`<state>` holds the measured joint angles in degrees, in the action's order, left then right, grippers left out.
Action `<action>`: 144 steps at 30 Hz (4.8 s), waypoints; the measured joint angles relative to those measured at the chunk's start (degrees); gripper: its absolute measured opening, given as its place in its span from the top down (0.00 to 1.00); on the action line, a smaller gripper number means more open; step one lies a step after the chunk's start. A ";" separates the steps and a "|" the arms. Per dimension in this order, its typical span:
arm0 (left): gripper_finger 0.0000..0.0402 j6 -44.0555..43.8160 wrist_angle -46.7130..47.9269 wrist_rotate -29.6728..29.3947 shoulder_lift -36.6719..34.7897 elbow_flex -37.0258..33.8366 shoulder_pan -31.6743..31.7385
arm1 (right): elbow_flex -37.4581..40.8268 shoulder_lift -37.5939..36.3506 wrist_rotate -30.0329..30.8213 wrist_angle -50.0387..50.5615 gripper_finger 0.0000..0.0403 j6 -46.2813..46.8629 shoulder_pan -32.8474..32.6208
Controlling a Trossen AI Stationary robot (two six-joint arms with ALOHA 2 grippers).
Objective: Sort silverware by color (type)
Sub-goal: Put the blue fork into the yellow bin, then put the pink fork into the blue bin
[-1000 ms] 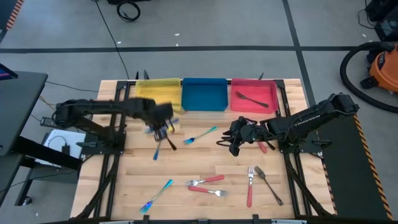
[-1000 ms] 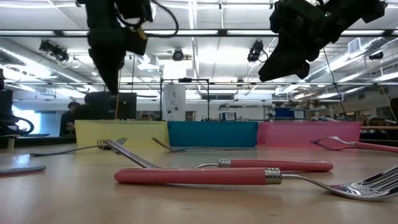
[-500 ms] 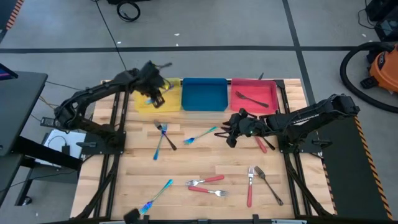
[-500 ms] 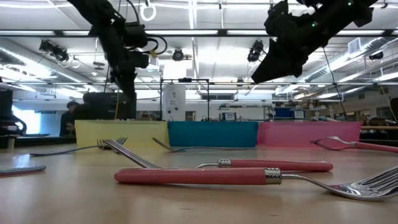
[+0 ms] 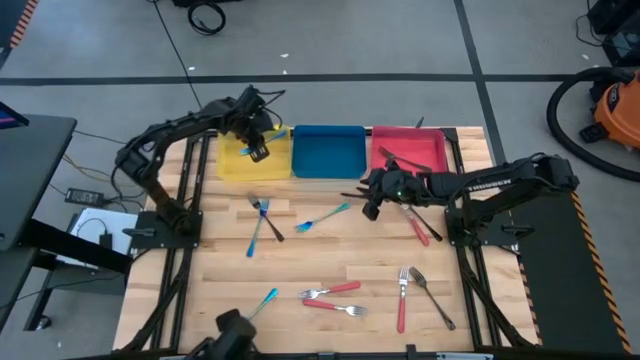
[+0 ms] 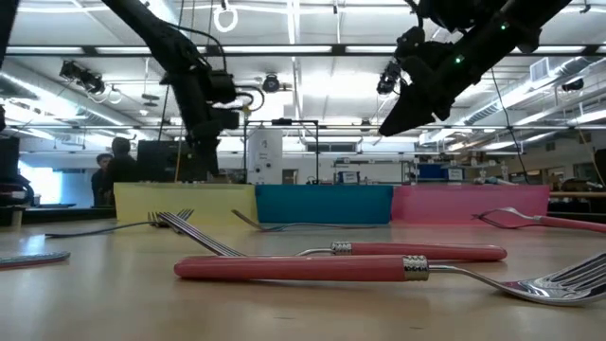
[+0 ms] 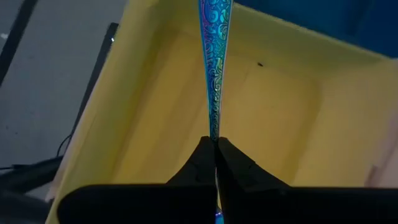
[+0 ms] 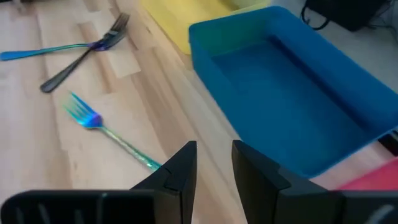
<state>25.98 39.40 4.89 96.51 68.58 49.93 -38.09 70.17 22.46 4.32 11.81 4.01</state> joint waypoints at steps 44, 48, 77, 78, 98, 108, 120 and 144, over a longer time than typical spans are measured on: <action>0.72 -2.36 12.84 -1.22 12.96 7.68 -1.40 | -0.08 -1.95 -2.76 11.61 0.73 4.37 7.06; 0.72 -2.09 14.83 -1.18 12.96 12.72 -4.45 | -0.10 -4.18 -10.53 18.74 0.73 17.09 6.33; 0.72 -10.39 30.13 3.02 5.01 21.27 -28.30 | -0.08 17.29 -25.11 -16.92 0.73 2.12 -18.91; 0.72 -10.64 30.55 3.01 5.01 21.27 -29.01 | -0.08 18.66 -25.10 -18.82 0.73 2.04 -19.22; 0.72 -17.85 38.01 2.95 4.99 21.27 -37.91 | -21.54 38.49 -26.10 -10.80 0.71 -4.35 -25.28; 0.72 -19.09 39.61 2.92 4.96 21.27 -37.97 | -25.85 43.67 -22.21 -8.69 0.64 -3.91 -27.34; 0.72 -18.91 40.77 2.93 4.96 21.27 -37.97 | -26.12 46.43 -16.31 -4.92 0.64 -2.70 -28.15; 0.72 -15.05 42.00 2.95 4.94 21.27 -37.63 | -25.58 43.22 -19.76 1.28 0.88 2.10 -25.00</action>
<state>10.93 81.40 7.84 101.45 89.84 12.30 -63.67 113.39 2.69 5.60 13.91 -20.99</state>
